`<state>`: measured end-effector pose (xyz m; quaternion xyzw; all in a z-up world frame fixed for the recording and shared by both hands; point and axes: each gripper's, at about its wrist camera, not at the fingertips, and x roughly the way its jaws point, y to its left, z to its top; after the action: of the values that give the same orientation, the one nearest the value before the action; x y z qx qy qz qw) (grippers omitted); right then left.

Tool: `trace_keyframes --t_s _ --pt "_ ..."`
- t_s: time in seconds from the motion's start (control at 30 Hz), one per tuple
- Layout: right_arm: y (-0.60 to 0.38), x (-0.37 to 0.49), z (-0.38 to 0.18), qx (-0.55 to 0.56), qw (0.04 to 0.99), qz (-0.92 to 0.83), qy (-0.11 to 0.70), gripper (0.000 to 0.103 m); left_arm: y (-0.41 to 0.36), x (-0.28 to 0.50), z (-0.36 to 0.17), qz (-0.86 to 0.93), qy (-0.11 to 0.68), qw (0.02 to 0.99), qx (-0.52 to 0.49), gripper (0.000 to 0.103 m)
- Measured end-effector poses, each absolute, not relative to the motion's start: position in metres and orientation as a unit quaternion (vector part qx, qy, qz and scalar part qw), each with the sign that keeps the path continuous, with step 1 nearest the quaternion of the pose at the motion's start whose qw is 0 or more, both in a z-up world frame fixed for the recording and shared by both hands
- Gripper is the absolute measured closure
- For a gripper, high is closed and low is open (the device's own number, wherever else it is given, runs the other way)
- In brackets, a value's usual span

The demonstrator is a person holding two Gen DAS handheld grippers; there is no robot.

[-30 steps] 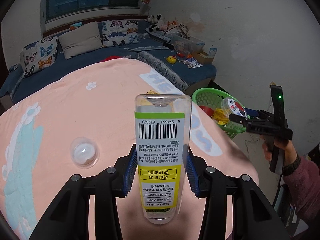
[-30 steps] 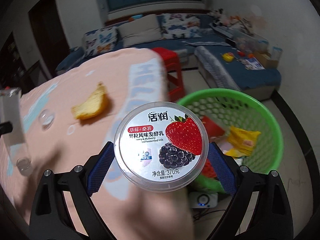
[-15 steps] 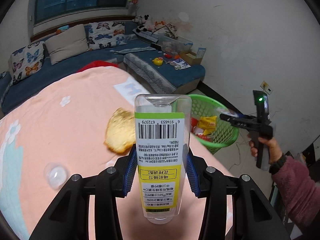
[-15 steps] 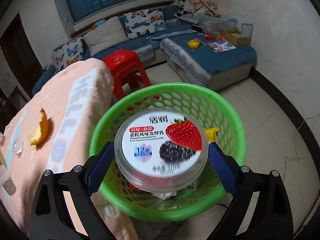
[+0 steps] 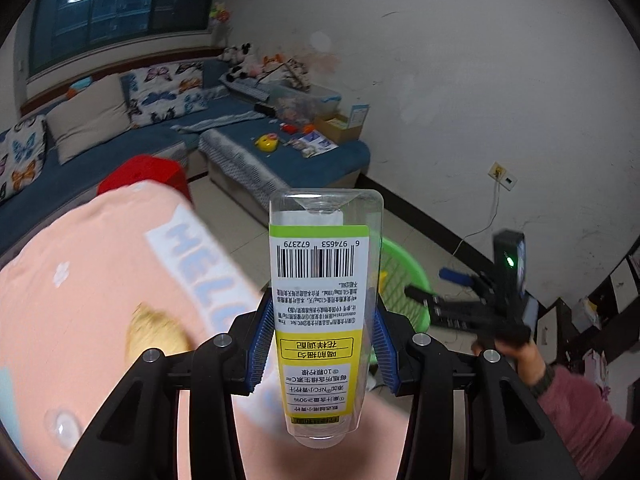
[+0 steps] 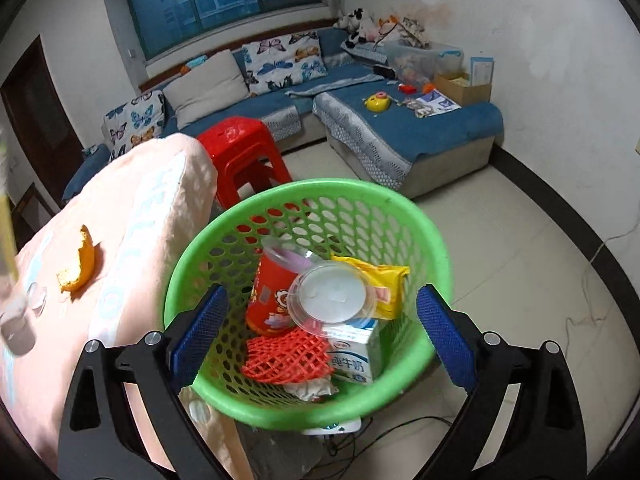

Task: Collect trash
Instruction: 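Grasp the strawberry yogurt tub with the right tool and drop it into the basket, then carry the clear bottle over the green basket and open the left tool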

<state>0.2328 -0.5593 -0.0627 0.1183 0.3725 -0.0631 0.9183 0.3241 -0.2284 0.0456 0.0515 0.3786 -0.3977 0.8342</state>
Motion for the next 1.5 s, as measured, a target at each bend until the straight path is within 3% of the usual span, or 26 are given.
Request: trace_keyframes --t_s 0.43,0.83,0.97,1.03,1.07,1.5 --pt "-0.576 0.174 -0.058 0.137 0.922 -0.073 0.354 0.009 -0.333 0.341 0.011 -0.409 0.379 0.827 0.069 0.059" --pt "-0.588 0.147 -0.060 0.163 0.921 -0.072 0.346 0.009 -0.376 0.353 -0.048 -0.384 0.401 0.827 0.083 0.059" --pt "-0.593 0.143 -0.060 0.167 0.921 -0.077 0.345 0.009 -0.379 0.355 -0.062 -0.380 0.422 0.819 0.085 0.056" --pt "-0.594 0.141 -0.061 0.169 0.920 -0.078 0.345 0.009 -0.378 0.354 -0.066 -0.380 0.429 0.815 0.084 0.043" --pt "-0.595 0.141 -0.061 0.171 0.920 -0.078 0.344 0.009 -0.376 0.351 -0.066 -0.378 0.427 0.817 0.087 0.041" --pt "-0.566 0.147 -0.042 0.154 0.928 -0.052 0.334 0.009 -0.310 0.332 -0.041 -0.368 0.416 0.830 0.058 0.039"
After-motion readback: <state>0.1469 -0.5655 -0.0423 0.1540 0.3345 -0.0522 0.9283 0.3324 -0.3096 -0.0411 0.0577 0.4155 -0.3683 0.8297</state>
